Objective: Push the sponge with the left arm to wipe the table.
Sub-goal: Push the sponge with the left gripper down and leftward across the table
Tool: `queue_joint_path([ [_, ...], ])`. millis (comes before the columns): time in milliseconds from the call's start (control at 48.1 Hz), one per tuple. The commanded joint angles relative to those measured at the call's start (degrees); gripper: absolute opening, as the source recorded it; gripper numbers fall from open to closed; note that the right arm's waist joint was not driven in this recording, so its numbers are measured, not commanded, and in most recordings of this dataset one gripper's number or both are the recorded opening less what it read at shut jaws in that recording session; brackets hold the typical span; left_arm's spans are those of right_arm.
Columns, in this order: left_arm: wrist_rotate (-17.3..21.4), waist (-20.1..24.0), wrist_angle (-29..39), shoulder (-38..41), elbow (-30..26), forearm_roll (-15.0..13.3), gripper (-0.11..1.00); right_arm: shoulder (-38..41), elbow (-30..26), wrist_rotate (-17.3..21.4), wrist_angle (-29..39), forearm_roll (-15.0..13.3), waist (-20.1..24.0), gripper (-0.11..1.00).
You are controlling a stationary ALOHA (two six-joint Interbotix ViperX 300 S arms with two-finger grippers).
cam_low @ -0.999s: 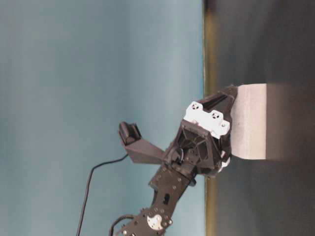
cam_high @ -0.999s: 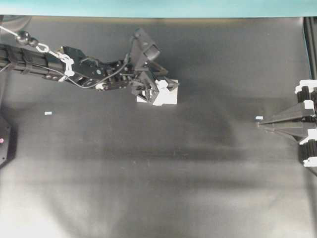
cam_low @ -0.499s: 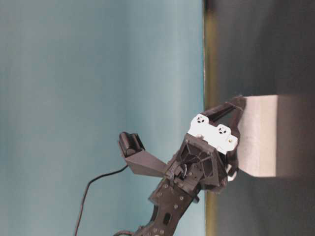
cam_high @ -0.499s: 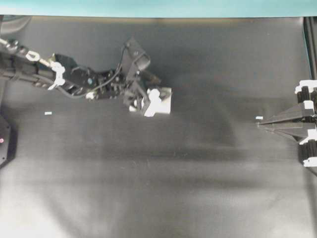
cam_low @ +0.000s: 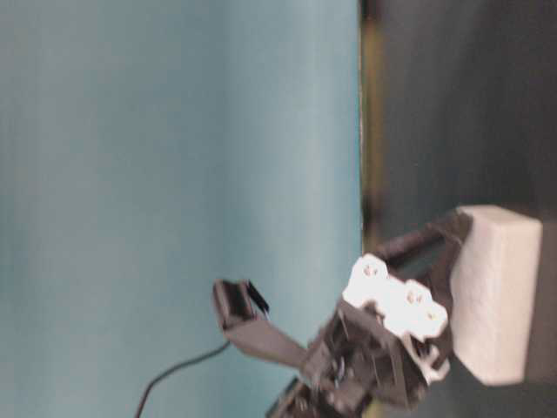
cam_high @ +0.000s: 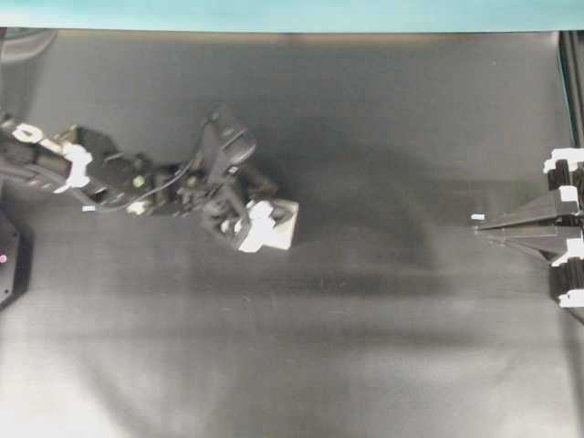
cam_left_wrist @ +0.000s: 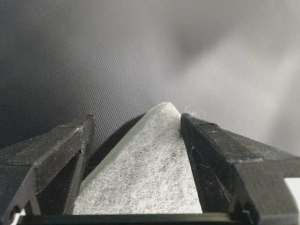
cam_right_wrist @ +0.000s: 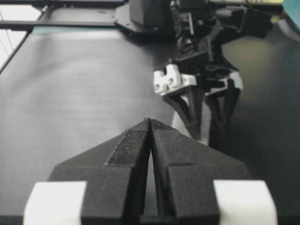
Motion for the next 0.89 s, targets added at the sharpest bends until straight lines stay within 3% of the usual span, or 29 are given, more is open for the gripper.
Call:
queue_joint_path([
  [0,-0.88,-1.93,-0.35,-1.85,1.41,0.18,0.70,-0.09,-0.26,0.18,-0.18,0.09,0.00,0.00],
  [603,-3.60,-14.06,-0.18,-7.12,8.17,0.18,0.70,-0.97,-0.26,0.18,0.18,0.18,0.00,0.00],
  [874,-4.39,-22.50,0.00,-8.96,9.49,0.18,0.70,-0.97,-0.26,0.26,0.18,0.09,0.00,0.00],
])
